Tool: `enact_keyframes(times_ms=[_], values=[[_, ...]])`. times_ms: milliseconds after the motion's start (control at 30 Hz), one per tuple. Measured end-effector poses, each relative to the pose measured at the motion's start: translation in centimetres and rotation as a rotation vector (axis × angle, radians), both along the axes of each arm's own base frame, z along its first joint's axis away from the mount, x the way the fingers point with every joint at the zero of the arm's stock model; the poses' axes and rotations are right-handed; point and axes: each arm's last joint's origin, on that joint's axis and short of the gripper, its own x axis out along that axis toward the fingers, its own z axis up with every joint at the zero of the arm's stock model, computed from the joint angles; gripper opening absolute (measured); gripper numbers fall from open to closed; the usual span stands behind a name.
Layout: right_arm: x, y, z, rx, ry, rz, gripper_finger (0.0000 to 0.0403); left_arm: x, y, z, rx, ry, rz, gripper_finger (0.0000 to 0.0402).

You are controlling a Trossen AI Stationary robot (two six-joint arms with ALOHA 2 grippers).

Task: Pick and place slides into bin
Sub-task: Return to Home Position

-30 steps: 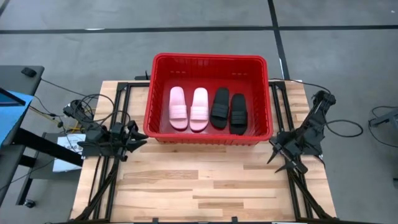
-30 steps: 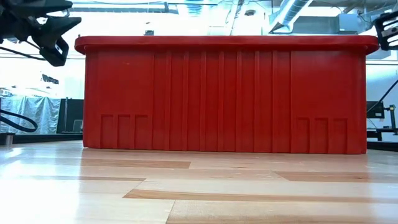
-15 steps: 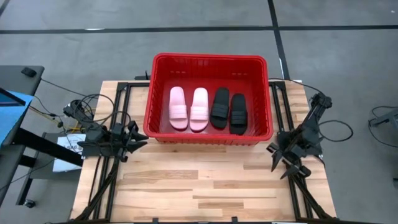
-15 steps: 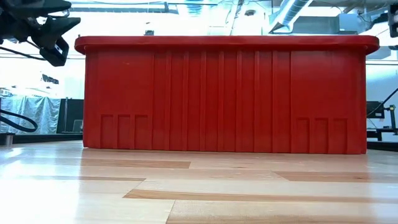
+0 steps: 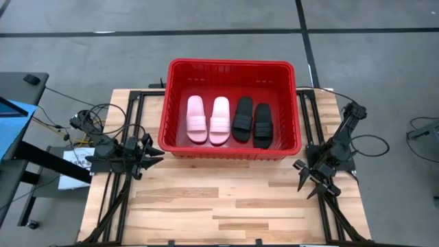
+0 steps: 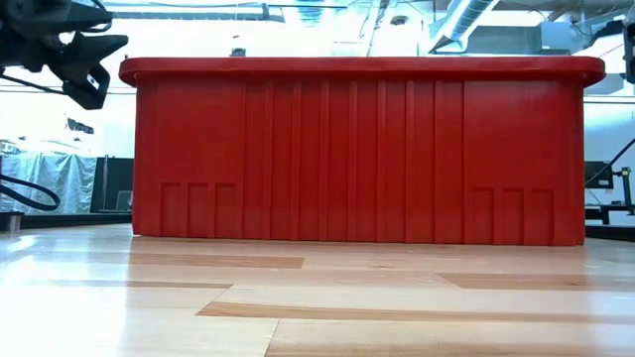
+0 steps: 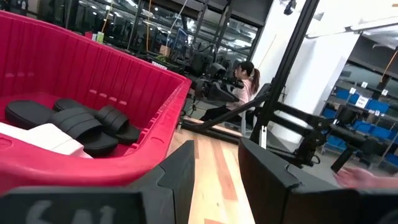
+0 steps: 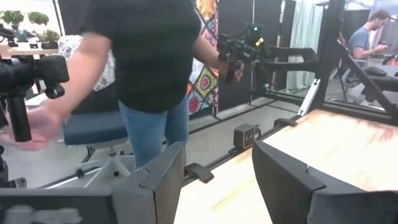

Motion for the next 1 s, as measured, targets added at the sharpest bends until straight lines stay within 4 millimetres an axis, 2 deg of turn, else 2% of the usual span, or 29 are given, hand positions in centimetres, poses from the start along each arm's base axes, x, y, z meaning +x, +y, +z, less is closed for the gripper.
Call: enact_keyframes(times_ms=[267, 1000], values=[[0.00, 0.00, 0.00, 0.001, 0.000, 0.000, 0.0183, 0.10, -0.08, -0.98, 0.087, 0.089, 0.002, 0.0114], [0.00, 0.00, -0.02, 0.000, 0.001, 0.000, 0.0182, 0.11, -0.09, -1.03, 0.091, 0.093, 0.000, 0.0114]])
